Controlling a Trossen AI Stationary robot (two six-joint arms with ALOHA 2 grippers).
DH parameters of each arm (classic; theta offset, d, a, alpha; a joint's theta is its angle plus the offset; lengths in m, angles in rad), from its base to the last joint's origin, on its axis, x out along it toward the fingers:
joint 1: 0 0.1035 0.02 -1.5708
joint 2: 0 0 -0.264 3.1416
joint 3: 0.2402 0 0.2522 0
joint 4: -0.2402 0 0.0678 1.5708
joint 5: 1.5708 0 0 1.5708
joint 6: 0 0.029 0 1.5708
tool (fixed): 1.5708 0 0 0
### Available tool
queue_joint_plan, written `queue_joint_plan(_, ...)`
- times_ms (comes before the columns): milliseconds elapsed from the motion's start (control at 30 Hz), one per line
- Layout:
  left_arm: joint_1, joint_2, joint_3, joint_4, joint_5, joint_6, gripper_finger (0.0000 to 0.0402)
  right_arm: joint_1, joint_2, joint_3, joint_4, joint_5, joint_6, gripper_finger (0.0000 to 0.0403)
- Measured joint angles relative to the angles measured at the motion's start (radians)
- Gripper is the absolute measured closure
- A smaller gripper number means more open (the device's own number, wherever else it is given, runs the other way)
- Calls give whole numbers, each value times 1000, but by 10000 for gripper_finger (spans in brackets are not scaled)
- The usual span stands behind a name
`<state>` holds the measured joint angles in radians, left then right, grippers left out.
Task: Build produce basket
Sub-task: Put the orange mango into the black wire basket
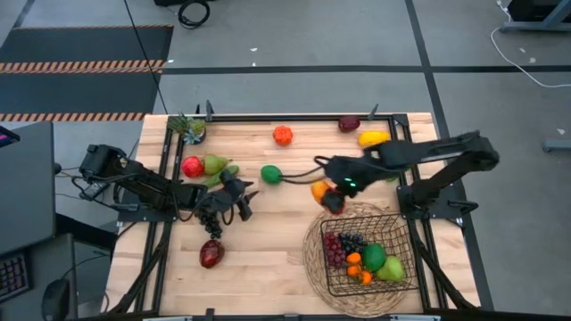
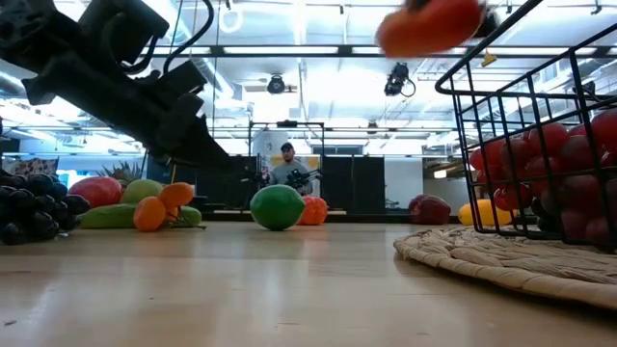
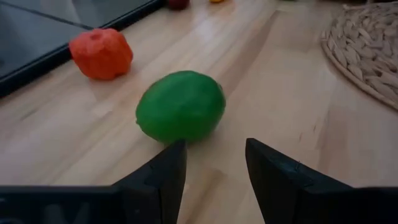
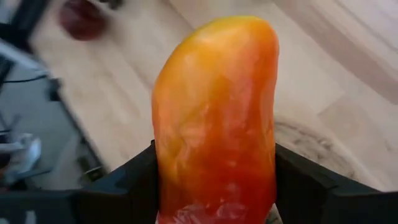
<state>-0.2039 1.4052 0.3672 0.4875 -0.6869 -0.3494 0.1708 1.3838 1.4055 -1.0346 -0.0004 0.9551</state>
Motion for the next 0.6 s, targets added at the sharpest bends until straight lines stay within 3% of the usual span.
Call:
queue_joint_plan(133, 0, 0, 0, 0, -67, 38, 230, 108, -57, 0, -43, 40, 80, 154)
queue_joint_plan(300, 0, 0, 0, 11, -174, 43, 230, 248, -35, 0, -130, 49, 150, 154)
queue_joint_plan(600, 0, 0, 0, 29, -169, -33, 230, 400, 110, 0, -200, 81, 204, 133)
